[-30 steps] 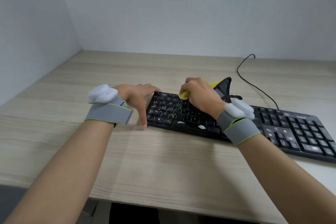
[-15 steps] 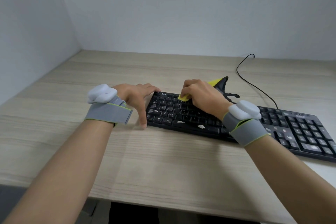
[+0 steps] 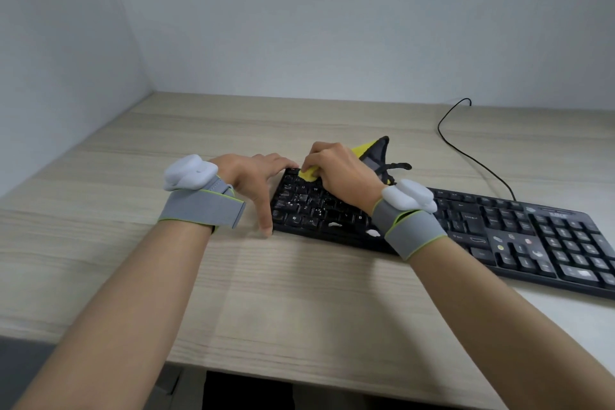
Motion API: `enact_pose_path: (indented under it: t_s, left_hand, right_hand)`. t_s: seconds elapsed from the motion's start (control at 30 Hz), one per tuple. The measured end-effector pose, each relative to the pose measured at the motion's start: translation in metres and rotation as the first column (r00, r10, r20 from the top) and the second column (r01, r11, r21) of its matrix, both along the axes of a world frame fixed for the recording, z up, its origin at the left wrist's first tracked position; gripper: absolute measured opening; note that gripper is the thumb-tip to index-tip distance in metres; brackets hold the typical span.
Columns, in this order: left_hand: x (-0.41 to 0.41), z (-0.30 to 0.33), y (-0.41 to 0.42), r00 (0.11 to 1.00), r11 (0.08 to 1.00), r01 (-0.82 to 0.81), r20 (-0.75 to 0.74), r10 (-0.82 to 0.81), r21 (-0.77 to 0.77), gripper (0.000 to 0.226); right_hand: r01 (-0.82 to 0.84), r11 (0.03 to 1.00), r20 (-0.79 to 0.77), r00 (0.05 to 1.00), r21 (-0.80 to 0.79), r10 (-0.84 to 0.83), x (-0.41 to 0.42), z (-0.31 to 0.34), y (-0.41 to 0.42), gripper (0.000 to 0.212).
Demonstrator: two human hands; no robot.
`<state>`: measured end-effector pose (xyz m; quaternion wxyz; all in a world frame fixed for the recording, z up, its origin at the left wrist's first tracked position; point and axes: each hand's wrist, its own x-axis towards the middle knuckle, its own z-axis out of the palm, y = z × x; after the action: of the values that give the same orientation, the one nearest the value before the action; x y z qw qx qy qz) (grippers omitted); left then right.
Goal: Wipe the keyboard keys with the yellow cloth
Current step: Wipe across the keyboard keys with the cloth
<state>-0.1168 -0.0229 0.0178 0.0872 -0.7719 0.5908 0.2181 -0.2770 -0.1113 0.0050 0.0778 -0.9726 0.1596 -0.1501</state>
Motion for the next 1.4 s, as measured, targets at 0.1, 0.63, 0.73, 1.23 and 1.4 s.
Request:
enact_pose_path:
  t_s: [0.1, 0.63, 0.73, 1.23, 1.4]
  left_hand:
    - [0.000, -0.001, 0.001, 1.000, 1.000, 0.002, -0.013, -0.003, -0.006, 0.136]
    - [-0.003, 0.002, 0.001, 1.000, 1.000, -0.002, -0.018, 0.002, -0.005, 0.135]
    - [-0.003, 0.003, 0.002, 1.000, 1.000, -0.004, -0.016, 0.004, 0.001, 0.135]
    - [-0.002, 0.000, 0.001, 1.000, 1.000, 0.006, -0.015, -0.006, -0.006, 0.135]
    - [-0.002, 0.000, 0.000, 1.000, 1.000, 0.001, -0.018, -0.001, 0.001, 0.136]
  right_hand:
    - [0.001, 0.999, -0.012, 1.000, 0.043, 0.000, -0.011, 0.001, -0.007, 0.038]
    - [0.087, 0.990, 0.003, 0.996, 0.107, -0.088, -0.032, 0.007, -0.012, 0.033]
    - [0.060, 0.994, 0.011, 0.998, 0.088, -0.061, -0.013, 0.003, -0.002, 0.033]
    - [0.073, 0.993, -0.061, 0.996, 0.097, -0.067, -0.053, 0.009, -0.017, 0.031]
    - [0.113, 0.990, 0.033, 0.993, 0.080, -0.116, -0.050, 0.003, -0.004, 0.034]
